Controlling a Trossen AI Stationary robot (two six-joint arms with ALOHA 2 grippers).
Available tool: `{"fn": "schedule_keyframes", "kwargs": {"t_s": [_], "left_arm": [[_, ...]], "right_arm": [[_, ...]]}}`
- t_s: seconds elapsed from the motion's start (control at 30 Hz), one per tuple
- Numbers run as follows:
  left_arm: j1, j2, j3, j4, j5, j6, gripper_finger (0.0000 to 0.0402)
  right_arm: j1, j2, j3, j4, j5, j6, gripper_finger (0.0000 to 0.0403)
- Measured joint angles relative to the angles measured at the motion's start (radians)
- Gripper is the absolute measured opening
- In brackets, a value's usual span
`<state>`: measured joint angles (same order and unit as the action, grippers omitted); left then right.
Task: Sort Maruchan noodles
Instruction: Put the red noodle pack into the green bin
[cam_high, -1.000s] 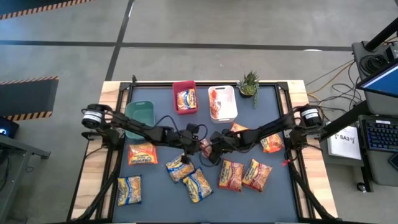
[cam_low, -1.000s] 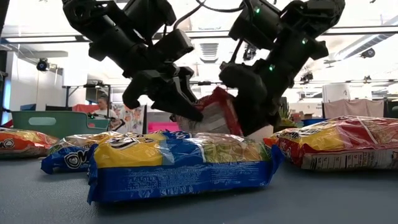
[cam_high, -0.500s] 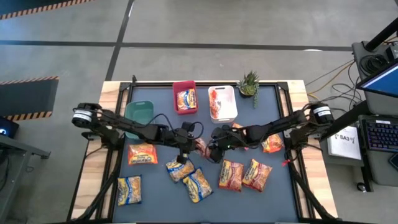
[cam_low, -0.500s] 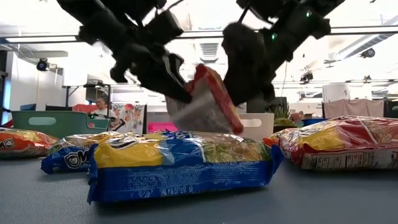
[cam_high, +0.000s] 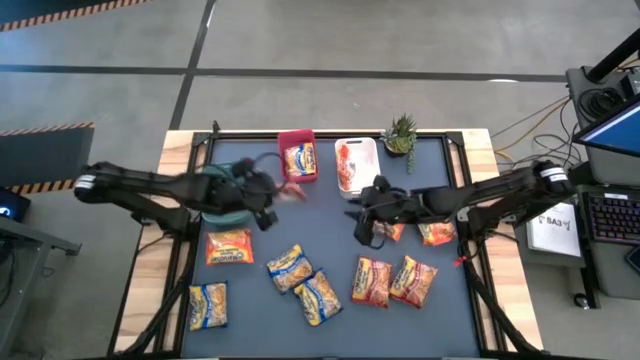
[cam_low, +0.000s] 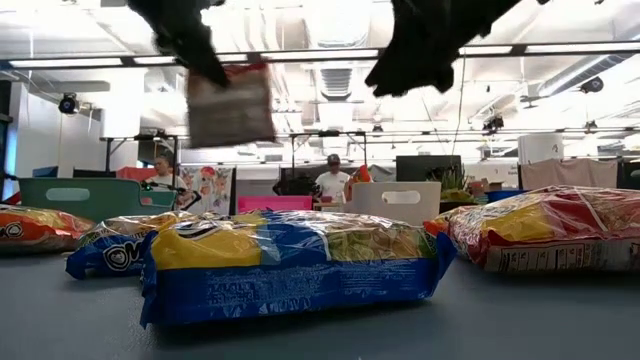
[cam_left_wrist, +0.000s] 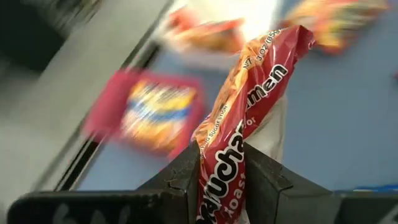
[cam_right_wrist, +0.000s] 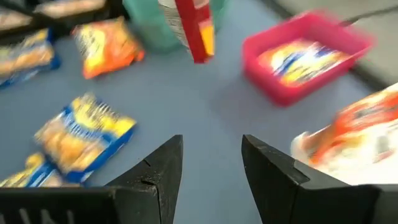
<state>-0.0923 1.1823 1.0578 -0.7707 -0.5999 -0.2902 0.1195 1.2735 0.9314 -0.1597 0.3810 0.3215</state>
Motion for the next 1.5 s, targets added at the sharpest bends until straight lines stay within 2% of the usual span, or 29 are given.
{"fn": "schedule_keyframes", "kwargs": {"t_s": [0.13, 0.27, 0.37, 0.5, 0.77, 0.83, 0.97, 1.2, 1.5], "left_arm": [[0.049, -0.05, 0.041, -0.255, -0.05, -0.293, 0.0075], [0.107, -0.069, 0.023, -0.456, -0.09, -0.557, 0.0076], [0.141, -0.07, -0.012, -0.542, -0.092, -0.618, 0.0076], [0.197, -0.069, -0.048, -0.542, -0.091, -0.639, 0.0076], [0.278, -0.068, -0.147, -0.557, -0.095, -0.846, 0.0076], [0.283, -0.067, -0.173, -0.553, -0.098, -0.82, 0.0076], [0.283, -0.067, -0.198, -0.535, -0.099, -0.653, 0.0076], [0.291, -0.063, -0.203, -0.331, -0.095, -0.338, 0.0076], [0.327, -0.033, -0.236, -0.316, -0.091, -0.292, 0.0076]], "right_arm": [[-0.015, -0.048, 0.0, 0.015, 0.04, -0.053, 0.0158], [-0.032, -0.056, 0.0, 0.026, 0.04, -0.089, 0.016], [-0.05, -0.053, 0.0, 0.026, 0.039, -0.1, 0.0156], [-0.075, -0.045, -0.001, 0.023, 0.04, -0.099, 0.0151], [-0.086, -0.04, -0.002, 0.015, 0.039, -0.097, 0.015], [-0.086, -0.04, -0.002, 0.015, 0.039, -0.097, 0.015], [-0.086, -0.04, -0.003, 0.013, 0.039, -0.097, 0.015], [-0.086, -0.04, -0.003, 0.015, 0.039, -0.097, 0.015], [-0.086, -0.04, -0.003, 0.015, 0.039, -0.096, 0.015]]}}
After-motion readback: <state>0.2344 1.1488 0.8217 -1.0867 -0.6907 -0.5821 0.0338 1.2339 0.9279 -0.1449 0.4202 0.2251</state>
